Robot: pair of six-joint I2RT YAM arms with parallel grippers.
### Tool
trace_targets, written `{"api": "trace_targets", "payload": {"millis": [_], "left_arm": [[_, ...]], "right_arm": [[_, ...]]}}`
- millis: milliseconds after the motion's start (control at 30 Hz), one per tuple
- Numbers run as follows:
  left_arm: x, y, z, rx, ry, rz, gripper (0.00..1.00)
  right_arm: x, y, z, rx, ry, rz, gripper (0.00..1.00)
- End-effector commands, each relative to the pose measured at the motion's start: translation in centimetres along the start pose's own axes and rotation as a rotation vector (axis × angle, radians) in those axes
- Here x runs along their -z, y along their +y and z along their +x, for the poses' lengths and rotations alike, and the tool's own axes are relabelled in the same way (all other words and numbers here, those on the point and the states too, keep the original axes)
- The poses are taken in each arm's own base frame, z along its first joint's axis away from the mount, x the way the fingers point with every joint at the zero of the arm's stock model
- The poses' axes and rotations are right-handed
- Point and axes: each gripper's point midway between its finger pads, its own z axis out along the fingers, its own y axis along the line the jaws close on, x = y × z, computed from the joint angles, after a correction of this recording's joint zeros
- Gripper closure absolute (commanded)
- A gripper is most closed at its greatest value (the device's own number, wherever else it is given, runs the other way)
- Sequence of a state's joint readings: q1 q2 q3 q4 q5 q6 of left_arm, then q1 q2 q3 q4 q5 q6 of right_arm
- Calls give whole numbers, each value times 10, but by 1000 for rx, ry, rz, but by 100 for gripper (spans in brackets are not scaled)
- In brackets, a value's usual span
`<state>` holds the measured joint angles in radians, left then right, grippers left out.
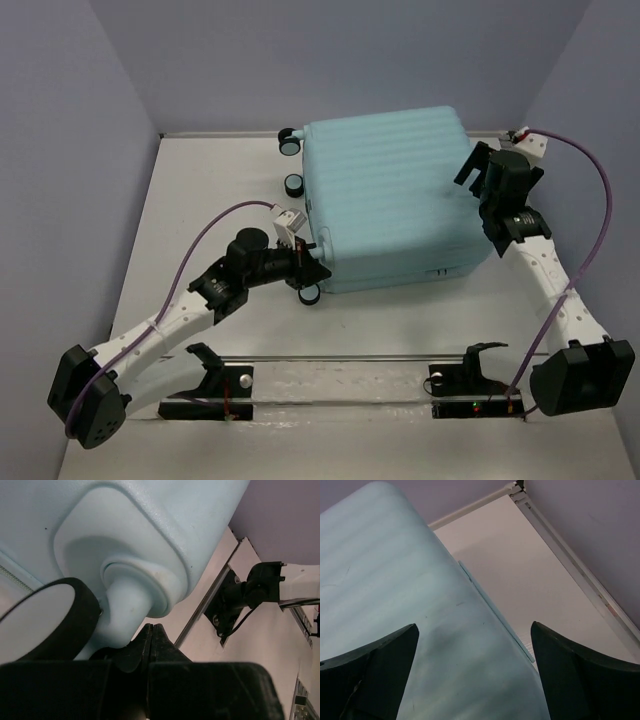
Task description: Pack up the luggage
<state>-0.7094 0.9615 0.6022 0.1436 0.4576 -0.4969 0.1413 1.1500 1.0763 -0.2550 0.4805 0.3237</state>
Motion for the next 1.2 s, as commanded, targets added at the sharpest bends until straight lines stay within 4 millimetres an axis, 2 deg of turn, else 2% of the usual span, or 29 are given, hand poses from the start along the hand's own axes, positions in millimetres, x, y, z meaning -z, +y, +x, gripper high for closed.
{"api": "trace_targets", "payload": {"millis": [0, 67, 100, 133, 167, 233, 267, 367, 400, 467, 500, 600, 667, 733, 800, 833, 867, 900, 933, 967, 1000, 1033, 1100, 1133, 1167], "left_arm": [[5, -15, -13, -22, -54, 43, 94], [4, -16, -15, -26, -56, 47, 94], [4, -17, -16, -28, -60, 49, 94], [4, -18, -19, -31, -68, 52, 94], [4, -19, -21, -36, -73, 52, 94], [5, -20, -25, -42, -86, 47, 94], [5, -20, -28, -47, -96, 43, 94], [4, -24, -30, -48, -98, 62, 94], [3, -27, -29, -47, -96, 75, 94], [0, -38, -25, -56, -84, 118, 94], [-4, -40, -24, -56, -80, 122, 94], [-15, -52, -10, -61, -35, 143, 94], [-21, -61, -5, -68, -11, 160, 94], [-22, -70, -6, -73, -6, 175, 94], [-17, -76, -14, -88, -23, 171, 94], [-12, -73, -13, -89, -10, 137, 94], [2, -77, -40, -133, -99, 95, 92], [11, -64, -39, -132, -84, 8, 84], [25, -58, -66, -146, -171, -95, 73], [43, -57, -80, -170, -220, -137, 48], [56, -39, -79, -160, -203, -229, 37], [76, -34, -97, -177, -262, -295, 19], [95, -14, -101, -176, -266, -401, 9], [109, 6, -98, -164, -245, -498, 7], [116, 12, -95, -176, -234, -529, 4]], "right_arm": [[-19, 6, -11, 33, 23, -37, 0], [-24, 32, 6, 36, 112, -177, 0], [-34, 43, 23, 45, 175, -218, 0], [-34, 57, 28, 43, 212, -286, 0], [-27, 81, 40, 33, 280, -425, 0], [-26, 102, 55, 26, 352, -540, 2], [-24, 123, 65, 18, 413, -662, 4], [-26, 162, 79, 9, 492, -834, 9], [-22, 178, 85, 48, 499, -868, 9], [-21, 198, 93, 89, 520, -903, 10], [-18, 223, 98, 113, 539, -973, 10], [-18, 259, 108, 124, 583, -1068, 10], [-23, 270, 111, 133, 574, -1047, 10], [-32, 279, 104, 113, 551, -1041, 8], [-45, 279, 96, 113, 510, -983, 6], [-47, 280, 87, 118, 483, -972, 4], [-50, 278, 82, 125, 457, -945, 3], [-51, 276, 75, 136, 430, -931, 1], [-47, 273, 60, 140, 392, -921, 0], [-49, 269, 56, 147, 368, -891, 0], [-48, 267, 49, 157, 345, -883, 0], [-40, 263, 38, 160, 316, -878, 0], [-37, 254, 24, 161, 280, -855, 0], [-33, 252, 16, 163, 261, -853, 0], [-27, 242, 4, 159, 234, -839, 0]]}}
